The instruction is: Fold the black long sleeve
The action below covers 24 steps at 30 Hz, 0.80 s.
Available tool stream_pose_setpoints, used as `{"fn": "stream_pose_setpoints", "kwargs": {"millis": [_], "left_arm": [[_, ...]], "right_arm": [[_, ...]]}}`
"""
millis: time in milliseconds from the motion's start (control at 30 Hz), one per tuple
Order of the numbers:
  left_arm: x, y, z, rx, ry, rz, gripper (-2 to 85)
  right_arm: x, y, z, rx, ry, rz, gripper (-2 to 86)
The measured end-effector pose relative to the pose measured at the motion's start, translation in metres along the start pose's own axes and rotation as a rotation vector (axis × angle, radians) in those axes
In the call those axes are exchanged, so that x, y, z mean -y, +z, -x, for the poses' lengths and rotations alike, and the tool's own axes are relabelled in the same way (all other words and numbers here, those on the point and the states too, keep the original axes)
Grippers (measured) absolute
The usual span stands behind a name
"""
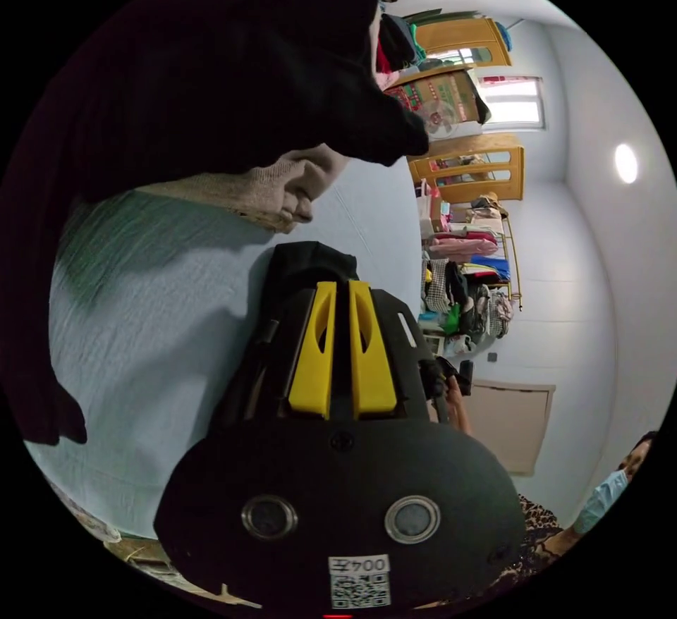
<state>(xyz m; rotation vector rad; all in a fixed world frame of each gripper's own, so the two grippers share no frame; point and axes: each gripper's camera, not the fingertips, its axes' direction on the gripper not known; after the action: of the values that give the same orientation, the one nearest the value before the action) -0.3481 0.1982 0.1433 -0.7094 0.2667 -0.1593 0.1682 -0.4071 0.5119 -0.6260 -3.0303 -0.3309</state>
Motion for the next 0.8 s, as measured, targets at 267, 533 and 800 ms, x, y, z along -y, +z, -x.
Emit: {"fn": "stream_pose_setpoints", "kwargs": {"millis": [267, 533, 800], "left_arm": [[0.017, 0.046, 0.004, 0.045, -0.054, -0.078, 2.7], [0.007, 0.075, 0.006, 0.037, -0.068, -0.166, 3.4], [-0.017, 0.077, -0.004, -0.041, -0.007, -0.312, 6.5]], "right_arm": [[0.06, 0.005, 0.045, -0.005, 0.059, 0.088, 5.0], [0.086, -0.023, 0.134, -0.223, 0.021, 0.007, 13.0], [0.01, 0.024, 0.326, -0.434, -0.442, -0.002, 19.9]]}}
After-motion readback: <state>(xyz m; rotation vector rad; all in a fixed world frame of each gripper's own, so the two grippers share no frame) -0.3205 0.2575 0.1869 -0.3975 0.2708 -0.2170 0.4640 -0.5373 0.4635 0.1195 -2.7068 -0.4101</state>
